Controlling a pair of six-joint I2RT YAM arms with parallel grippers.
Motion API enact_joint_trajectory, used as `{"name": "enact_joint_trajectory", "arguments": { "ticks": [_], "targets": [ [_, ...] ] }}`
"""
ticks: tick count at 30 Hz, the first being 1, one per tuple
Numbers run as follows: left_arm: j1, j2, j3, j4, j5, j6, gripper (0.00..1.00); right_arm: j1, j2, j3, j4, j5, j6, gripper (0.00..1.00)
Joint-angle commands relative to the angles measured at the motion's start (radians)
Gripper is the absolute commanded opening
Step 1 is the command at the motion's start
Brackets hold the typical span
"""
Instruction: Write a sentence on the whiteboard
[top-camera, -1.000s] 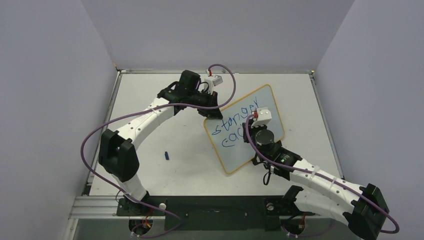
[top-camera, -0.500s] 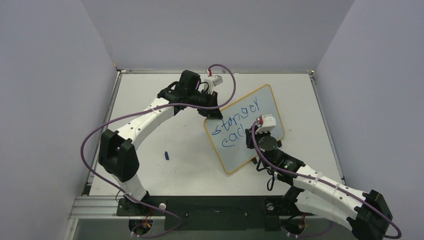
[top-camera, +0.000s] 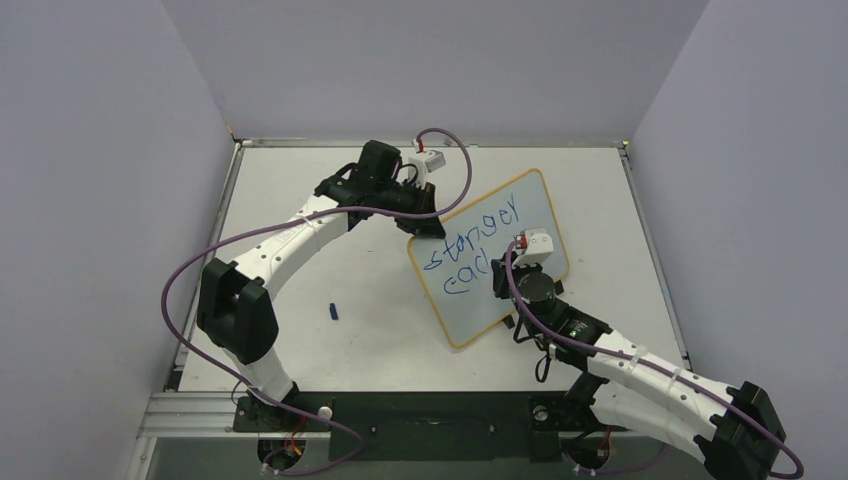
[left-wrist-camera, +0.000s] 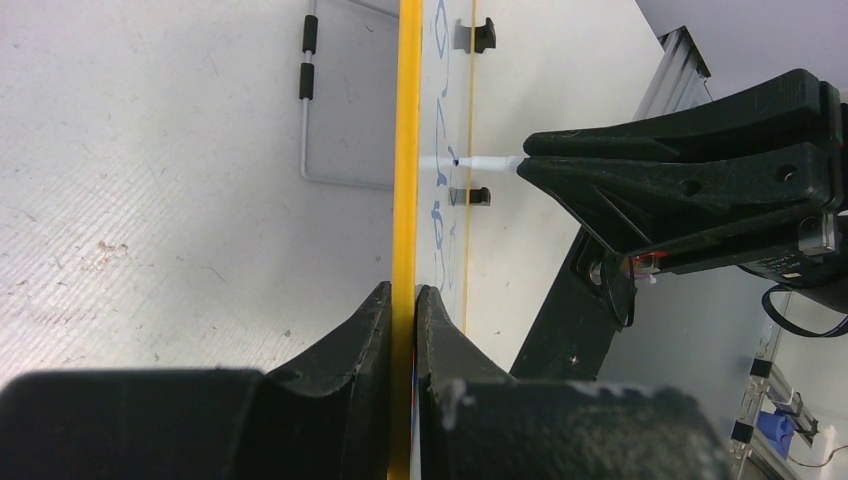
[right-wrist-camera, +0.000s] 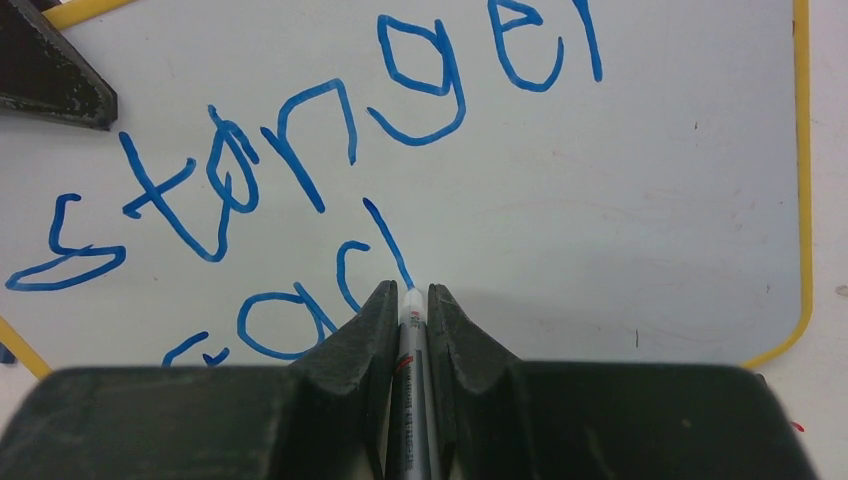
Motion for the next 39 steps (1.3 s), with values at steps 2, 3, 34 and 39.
{"name": "enact_joint_trajectory", "arguments": {
  "ticks": [2,3,34,39],
  "targets": [
    [0.002,-0.049,0.006,0.046,-0.079,0.042,0.0,-0.005,0.017,0.073,-0.019,-0.021,-0.015,0.0],
    [0.002,-0.05,0.006,0.046,-0.079,0.043,0.0,-0.005,0.021,0.09,-0.019,-0.021,-0.02,0.0],
    [0.003,-0.051,0.007,0.045,-0.081,0.045,0.0,-0.081,0.11,0.166,-0.054,-0.002,-0.056,0.0],
    [0.002,-0.051,0.008,0.044,-0.082,0.045,0.0,-0.08,0.065,0.106,-0.079,-0.024,-0.014,0.0]
  ]
}}
